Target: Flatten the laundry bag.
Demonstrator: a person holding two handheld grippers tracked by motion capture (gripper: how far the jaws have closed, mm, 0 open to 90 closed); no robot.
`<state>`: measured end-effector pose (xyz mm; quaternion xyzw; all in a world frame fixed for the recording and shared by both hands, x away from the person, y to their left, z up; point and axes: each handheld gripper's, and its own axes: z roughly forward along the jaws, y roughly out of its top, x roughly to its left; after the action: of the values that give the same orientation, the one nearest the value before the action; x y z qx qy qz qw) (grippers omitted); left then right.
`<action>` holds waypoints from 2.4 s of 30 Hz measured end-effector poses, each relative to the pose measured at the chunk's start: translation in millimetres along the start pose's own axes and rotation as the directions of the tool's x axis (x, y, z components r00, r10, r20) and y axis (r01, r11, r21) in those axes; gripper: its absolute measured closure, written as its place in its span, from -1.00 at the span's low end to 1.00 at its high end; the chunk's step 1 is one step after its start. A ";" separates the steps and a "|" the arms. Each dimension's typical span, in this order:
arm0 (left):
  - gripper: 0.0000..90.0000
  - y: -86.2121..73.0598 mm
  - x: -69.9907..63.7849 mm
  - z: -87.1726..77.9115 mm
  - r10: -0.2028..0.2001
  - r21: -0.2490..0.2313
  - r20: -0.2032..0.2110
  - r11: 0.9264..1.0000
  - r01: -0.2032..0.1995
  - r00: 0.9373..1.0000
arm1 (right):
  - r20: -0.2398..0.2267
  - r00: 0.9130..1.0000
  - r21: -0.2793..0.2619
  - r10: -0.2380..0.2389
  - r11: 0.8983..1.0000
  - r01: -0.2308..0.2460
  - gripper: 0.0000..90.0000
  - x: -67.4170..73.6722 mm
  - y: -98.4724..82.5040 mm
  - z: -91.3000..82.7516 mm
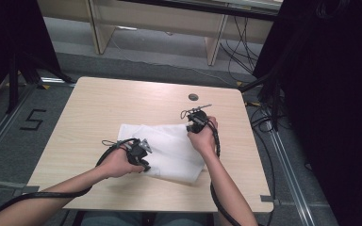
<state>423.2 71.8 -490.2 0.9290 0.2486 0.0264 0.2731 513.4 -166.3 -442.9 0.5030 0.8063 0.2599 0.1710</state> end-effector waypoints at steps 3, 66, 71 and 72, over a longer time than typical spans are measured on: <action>0.70 2.6 1.6 1.1 -0.003 0.004 -0.001 1.000 0.003 1.000 | 0.006 1.000 -0.004 0.005 1.000 -0.005 0.95 -0.5 2.4 -1.4; 0.69 20.5 15.5 10.9 -0.049 0.004 -0.025 0.999 0.049 0.998 | -0.169 0.984 0.115 -0.064 0.990 0.084 1.00 13.9 5.3 26.7; 0.69 22.8 18.2 12.2 -0.047 -0.014 -0.042 0.999 0.047 0.998 | -0.168 0.981 0.047 -0.094 0.994 0.103 1.00 18.7 17.3 10.5; 0.69 23.5 19.8 12.3 -0.045 -0.013 -0.046 0.999 0.044 0.998 | -0.160 0.982 0.033 -0.102 0.993 0.109 1.00 21.9 21.1 4.2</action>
<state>453.3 58.0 -490.2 0.9207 0.2752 0.0435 0.2735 521.4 -137.9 -434.1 0.4408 0.8482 0.2726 0.1094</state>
